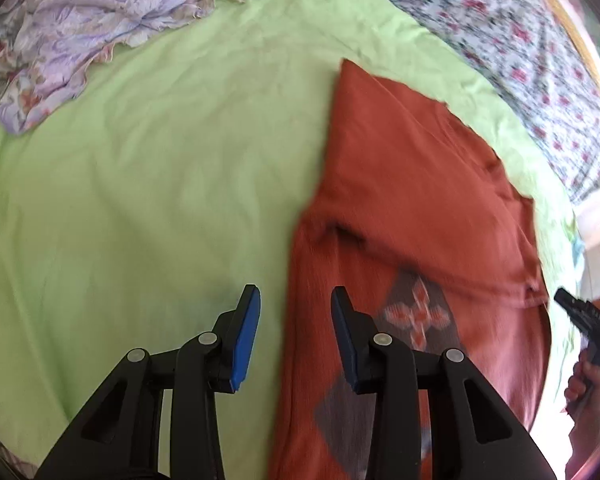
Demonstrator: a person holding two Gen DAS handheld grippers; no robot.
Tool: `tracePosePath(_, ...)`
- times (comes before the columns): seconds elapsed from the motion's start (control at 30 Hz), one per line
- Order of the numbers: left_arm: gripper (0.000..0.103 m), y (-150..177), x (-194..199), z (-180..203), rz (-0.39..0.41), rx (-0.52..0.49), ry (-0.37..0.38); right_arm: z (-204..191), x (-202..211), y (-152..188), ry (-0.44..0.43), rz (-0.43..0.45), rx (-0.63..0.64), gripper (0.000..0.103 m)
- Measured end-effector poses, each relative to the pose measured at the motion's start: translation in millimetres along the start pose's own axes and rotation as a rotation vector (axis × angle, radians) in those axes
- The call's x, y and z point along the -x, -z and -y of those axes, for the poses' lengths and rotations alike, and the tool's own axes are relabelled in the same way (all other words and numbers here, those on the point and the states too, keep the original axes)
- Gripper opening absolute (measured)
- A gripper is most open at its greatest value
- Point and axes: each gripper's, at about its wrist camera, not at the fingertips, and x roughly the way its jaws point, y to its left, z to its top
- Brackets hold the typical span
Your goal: Fold small clothes
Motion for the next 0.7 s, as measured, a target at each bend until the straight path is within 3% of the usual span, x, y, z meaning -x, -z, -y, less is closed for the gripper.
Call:
tracePosePath(0.13, 0.040, 35, 15, 5, -0.040, -0.034, 0.027, -5, 26, 27, -0.040, 0.004, 0.040, 0.040)
tracePosePath(0.47, 0.048, 118, 36, 3, -0.127, -0.063, 0.076, -2, 62, 104, -0.097, -0.029, 0.049, 0.041)
tracePosePath(0.7, 0.048, 165, 32, -5, -0.172, -0.076, 0.108, 37, 90, 168, -0.090, -0.061, -0.020, 0.042)
